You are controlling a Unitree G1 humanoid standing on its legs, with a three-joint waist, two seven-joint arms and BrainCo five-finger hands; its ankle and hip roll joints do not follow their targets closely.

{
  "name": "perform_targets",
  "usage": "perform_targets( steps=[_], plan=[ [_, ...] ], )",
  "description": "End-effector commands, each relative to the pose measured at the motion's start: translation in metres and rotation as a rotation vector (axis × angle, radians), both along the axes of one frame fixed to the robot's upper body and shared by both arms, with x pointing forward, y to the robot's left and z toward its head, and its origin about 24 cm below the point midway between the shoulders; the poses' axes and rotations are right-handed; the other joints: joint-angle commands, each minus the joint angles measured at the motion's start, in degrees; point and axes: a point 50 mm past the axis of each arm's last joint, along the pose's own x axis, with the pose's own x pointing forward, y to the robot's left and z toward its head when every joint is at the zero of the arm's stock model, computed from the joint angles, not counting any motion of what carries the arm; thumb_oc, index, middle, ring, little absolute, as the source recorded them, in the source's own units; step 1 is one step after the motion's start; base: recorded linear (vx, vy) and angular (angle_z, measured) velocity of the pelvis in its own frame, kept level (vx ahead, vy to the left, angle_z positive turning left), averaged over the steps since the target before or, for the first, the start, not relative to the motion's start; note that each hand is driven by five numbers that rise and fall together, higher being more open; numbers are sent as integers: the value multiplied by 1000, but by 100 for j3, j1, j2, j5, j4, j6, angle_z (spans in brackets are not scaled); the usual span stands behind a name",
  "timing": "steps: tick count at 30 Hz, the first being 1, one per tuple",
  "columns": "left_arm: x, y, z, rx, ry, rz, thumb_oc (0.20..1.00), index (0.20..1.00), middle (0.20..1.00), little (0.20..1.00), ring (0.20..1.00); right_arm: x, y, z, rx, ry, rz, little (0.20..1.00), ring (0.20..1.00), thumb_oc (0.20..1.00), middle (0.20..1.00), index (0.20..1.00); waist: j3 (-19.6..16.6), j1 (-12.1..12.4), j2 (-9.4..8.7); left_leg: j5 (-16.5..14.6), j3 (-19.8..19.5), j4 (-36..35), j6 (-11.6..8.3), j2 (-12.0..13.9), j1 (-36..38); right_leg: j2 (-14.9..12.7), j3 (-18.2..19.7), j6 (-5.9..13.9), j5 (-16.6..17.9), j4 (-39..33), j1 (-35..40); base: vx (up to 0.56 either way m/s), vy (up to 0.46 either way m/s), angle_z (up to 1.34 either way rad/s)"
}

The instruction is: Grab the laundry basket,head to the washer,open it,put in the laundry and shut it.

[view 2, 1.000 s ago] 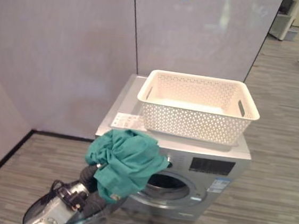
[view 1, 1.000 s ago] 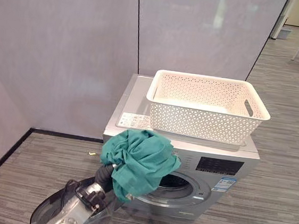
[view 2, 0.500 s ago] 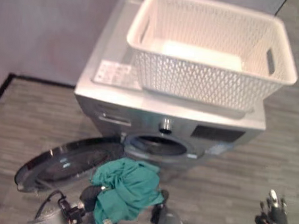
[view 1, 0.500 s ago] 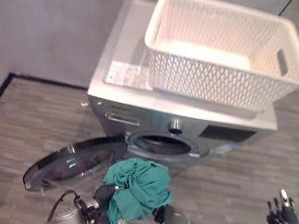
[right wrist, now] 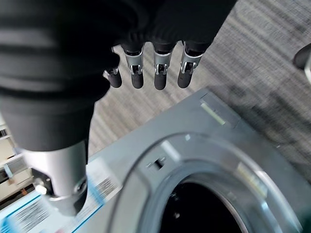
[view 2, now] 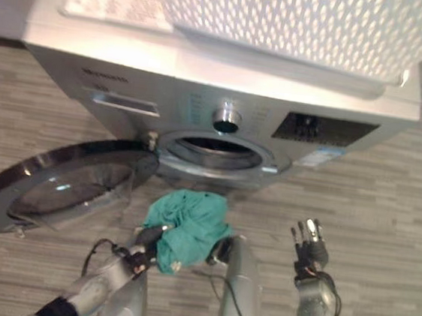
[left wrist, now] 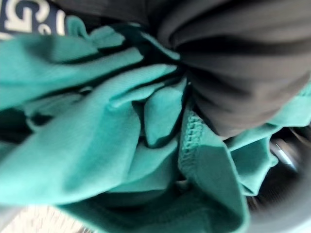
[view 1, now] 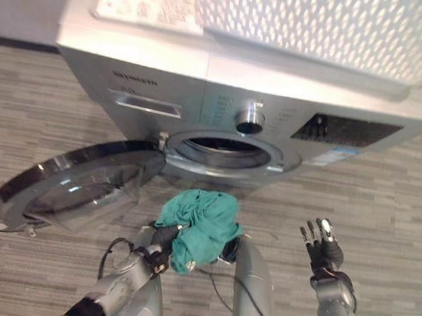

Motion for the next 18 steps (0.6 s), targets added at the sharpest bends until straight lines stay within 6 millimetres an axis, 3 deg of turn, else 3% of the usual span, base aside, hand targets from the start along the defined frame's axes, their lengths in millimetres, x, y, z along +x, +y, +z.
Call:
perform_targets(
  steps=[1,3,4,7,8,15,16,18],
  plan=[
    [7,-7,7,-25,-30,100,200,200,200,200,200,-21,-19,-17,-29,109,-72,1000,1000,1000,1000,1000,-344,-79,111,-401,-222,295,57,9,-23,-172,-206,459,336,-349,149,-27,-13,-10],
    [14,-4,6,-26,-15,152,200,200,200,200,200,-20,-17,-20,-29,124,-64,1000,1000,1000,1000,1000,-356,-108,84,-421,-241,385,67,24,-176,-152,-173,444,336,-300,8,-29,-5,-7],
    [30,4,10,-43,-5,267,200,200,200,200,200,-25,-16,-28,-31,179,-72,1000,1000,1000,1000,1000,-357,-177,0,-459,-263,579,76,65,-471,-121,-150,421,349,-208,-265,-34,4,-11],
    [53,16,24,-78,-14,405,200,200,200,200,200,-32,-15,-40,-43,255,-53,1000,1000,1000,1000,1000,-382,-269,-102,-506,-265,793,75,130,-823,-46,-99,387,358,-118,-621,-39,3,-20],
    [74,32,43,-119,-45,534,200,200,200,200,200,-30,-13,-43,-71,287,-34,1000,1000,1000,1000,1000,-441,-358,-211,-544,-279,934,83,197,-1129,55,-57,364,395,-88,-925,-25,1,-26],
    [108,58,88,-236,-110,737,200,200,200,200,200,-20,-10,-38,-115,288,11,1000,1000,1000,1000,1000,-572,-530,-371,-629,-339,1173,84,319,-1534,170,-13,361,402,2,-1303,0,6,-15],
    [113,64,97,-254,-130,761,200,200,200,200,200,-15,-10,-35,-124,274,21,1000,1000,1000,1000,1000,-594,-564,-390,-642,-348,1202,80,346,-1592,199,10,362,406,6,-1356,-3,27,-8],
    [134,108,144,-279,-210,878,200,200,200,200,200,-2,-1,-23,-195,211,132,1000,1000,1000,1000,1000,-762,-749,-498,-642,-334,1238,28,459,-1765,333,31,371,492,-70,-1519,22,-15,-29]
  ],
)
